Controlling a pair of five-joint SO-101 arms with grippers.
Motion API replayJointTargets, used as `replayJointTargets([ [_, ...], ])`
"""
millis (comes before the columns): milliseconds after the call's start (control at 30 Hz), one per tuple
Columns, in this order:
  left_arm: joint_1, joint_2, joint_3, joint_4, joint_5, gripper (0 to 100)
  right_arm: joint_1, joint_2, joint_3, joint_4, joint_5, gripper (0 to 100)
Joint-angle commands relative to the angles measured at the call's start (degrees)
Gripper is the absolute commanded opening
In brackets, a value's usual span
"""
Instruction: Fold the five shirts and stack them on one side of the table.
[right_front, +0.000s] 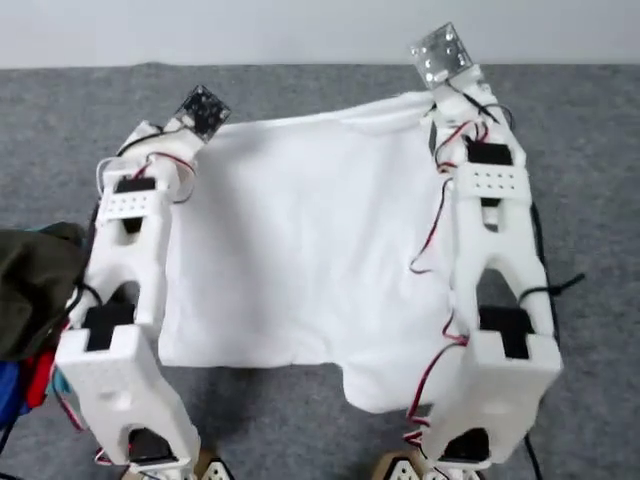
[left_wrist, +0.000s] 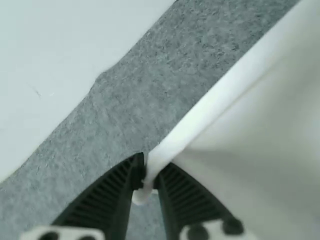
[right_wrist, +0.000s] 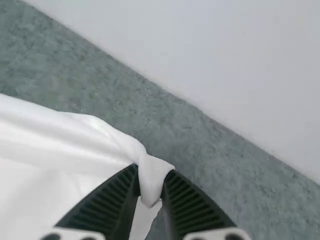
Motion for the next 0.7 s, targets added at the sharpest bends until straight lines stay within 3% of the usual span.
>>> replayJointTargets([
  [0, -0.18, 1.58, -9.54, 2.81, -0.62, 0, 0.13, 1.80, -10.29, 1.45, 0.70, 0.9],
  [400, 1.67, 6.24, -19.56, 6.51, -0.70, 0, -1.54, 8.22, -23.03, 8.40, 0.70, 0.9],
  [667, 1.67, 5.71, -19.82, 19.96, -0.70, 0, -1.80, 6.90, -23.30, 18.77, 0.53, 0.9],
])
